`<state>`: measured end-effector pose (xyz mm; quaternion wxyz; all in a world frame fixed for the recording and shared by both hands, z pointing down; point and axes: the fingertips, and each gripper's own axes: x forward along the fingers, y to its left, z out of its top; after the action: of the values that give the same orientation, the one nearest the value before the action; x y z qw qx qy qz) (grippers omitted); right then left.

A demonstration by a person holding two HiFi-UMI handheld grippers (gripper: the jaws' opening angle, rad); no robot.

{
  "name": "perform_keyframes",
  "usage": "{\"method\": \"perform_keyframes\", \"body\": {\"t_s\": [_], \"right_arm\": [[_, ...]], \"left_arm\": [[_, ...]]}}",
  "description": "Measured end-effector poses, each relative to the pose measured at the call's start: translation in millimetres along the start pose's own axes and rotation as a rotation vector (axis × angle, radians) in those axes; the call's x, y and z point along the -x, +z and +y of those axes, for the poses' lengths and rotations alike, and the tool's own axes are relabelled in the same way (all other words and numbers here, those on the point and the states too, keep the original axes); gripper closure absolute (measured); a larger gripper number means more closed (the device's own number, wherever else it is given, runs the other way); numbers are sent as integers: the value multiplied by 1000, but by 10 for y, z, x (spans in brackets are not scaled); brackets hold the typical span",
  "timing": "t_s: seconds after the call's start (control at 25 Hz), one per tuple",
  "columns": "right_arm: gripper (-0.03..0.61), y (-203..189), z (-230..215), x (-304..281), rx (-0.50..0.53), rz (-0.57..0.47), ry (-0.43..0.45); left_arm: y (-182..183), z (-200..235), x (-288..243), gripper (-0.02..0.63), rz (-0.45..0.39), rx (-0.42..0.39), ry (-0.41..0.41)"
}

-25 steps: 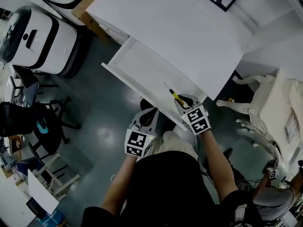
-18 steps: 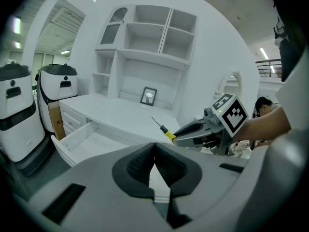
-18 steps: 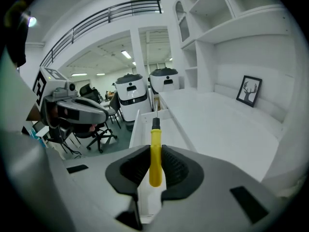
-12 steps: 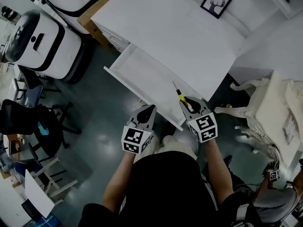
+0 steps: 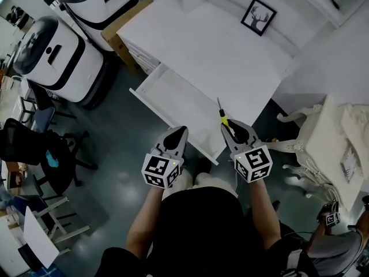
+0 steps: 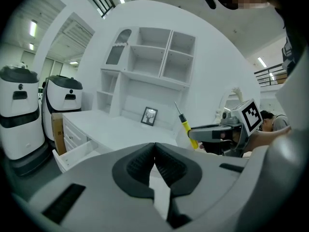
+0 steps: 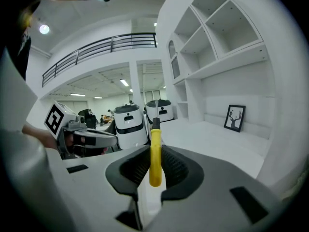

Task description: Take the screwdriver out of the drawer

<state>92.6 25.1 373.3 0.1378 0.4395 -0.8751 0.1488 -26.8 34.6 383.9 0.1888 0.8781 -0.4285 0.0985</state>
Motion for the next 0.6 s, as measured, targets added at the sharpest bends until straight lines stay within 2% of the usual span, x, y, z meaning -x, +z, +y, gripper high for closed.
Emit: {"method": "perform_keyframes", "body": {"t_s": [0.28,0.6], "right_arm": [[492,336,-19,260,-28,-98,-17],[495,378,-77,410,-62,-140,-61]], "left_arm": [[297,-83,7,591,-68,-8,-8],[409,-141,-5,591,-96,-12,-12]]}}
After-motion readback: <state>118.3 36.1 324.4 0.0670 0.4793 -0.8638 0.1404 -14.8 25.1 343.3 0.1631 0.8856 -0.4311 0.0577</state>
